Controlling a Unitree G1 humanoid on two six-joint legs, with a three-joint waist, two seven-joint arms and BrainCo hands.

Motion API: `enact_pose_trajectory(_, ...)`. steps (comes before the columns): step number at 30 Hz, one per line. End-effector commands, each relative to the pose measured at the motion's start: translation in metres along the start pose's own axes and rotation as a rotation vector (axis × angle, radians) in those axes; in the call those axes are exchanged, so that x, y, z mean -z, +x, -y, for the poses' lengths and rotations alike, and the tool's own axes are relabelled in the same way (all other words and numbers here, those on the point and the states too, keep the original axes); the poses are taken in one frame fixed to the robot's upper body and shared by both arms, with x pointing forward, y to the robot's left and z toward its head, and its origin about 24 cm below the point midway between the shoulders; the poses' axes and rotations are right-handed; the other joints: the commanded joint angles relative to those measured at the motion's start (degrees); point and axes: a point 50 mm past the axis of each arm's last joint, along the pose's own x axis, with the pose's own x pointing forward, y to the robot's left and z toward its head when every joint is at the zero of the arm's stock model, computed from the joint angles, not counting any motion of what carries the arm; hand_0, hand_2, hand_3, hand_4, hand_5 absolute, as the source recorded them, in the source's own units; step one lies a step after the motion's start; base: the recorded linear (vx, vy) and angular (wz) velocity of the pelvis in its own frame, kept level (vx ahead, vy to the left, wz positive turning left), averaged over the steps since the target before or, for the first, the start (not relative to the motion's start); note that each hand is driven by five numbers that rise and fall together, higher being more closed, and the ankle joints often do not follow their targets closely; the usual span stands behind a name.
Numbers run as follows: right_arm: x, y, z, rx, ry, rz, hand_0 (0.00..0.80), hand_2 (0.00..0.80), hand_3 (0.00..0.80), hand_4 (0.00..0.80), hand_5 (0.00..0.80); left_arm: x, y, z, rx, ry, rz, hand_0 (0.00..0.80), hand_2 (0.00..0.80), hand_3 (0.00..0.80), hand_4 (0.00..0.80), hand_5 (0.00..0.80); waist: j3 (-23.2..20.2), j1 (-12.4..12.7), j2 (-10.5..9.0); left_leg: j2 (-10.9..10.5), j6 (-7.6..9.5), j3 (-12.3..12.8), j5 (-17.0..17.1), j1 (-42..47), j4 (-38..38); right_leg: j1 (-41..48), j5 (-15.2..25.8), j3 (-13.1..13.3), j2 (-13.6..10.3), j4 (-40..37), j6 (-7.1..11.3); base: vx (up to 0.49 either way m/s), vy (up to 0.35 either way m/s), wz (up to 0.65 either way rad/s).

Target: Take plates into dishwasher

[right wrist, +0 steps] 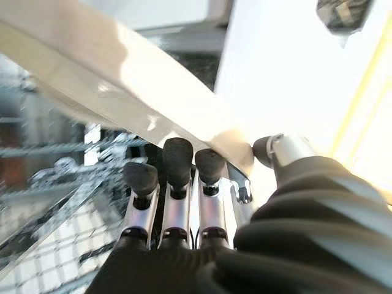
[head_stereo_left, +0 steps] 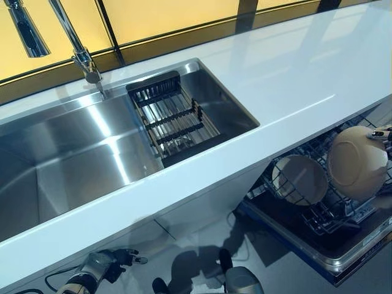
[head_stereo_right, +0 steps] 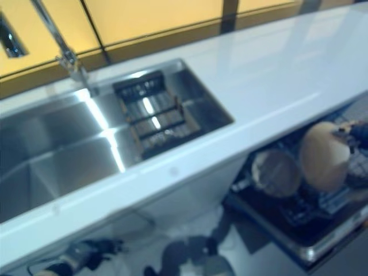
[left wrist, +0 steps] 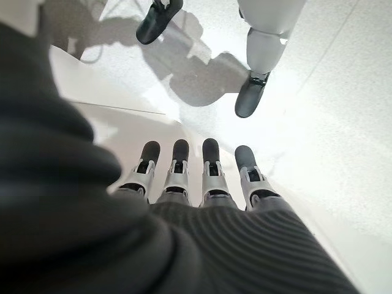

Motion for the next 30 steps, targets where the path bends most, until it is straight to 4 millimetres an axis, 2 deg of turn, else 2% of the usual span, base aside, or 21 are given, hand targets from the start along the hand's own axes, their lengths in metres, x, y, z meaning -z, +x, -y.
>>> enact_pose_trajectory(1,-0.005,0.004,-0.008,-0.077,0.077,0.099,0.800,0.800,0.800,0.800,0.800,-0.011,-0.024,-0.051,-0.133,0.058,0.021,0.000,0.000,0.000,0.000,0.000,-4.5,0.8,-3.87,1.6,-0.73,-0.1,-3.9,5.0,0.1,-1.8,0.8,0.8,-2.3,-0.1,4.32,0.000,0.000,0.00)
enact_pose_trajectory(7,0.010,0.005,-0.015,-0.123,0.108,0.075,0.800,0.800,0.800,0.800,0.800,-0.012,-0.026,-0.054,-0.133,0.061,0.018,0.000,0.000,0.000,0.000,0.000,-4.5,0.9,-3.80,1.6,-0.71,-0.3,-3.9,5.0,0.1,-1.7,0.9,0.7,-2.4,-0.1,4.46,0.000,0.000,0.00)
enact_pose_trajectory(15,0.025,0.008,-0.019,-0.145,0.018,-0.053,0.800,0.800,0.800,0.800,0.800,-0.018,-0.031,-0.061,-0.147,0.059,0.027,0.000,0.000,0.000,0.000,0.000,-3.7,1.2,-3.36,1.6,-0.72,-0.4,-3.6,4.9,0.1,-1.7,1.0,0.4,-2.7,-0.1,4.49,0.000,0.000,0.00)
enact_pose_trajectory(30,0.023,0.019,-0.015,-0.094,-0.169,-0.188,0.800,0.800,0.800,0.800,0.800,-0.031,-0.035,-0.070,-0.156,0.063,0.050,0.000,0.000,0.000,0.000,0.000,-2.2,2.1,-2.22,1.5,-1.04,-1.1,-3.2,4.2,0.1,-2.2,1.1,-0.2,-3.3,-0.1,4.64,-0.002,-0.003,0.01)
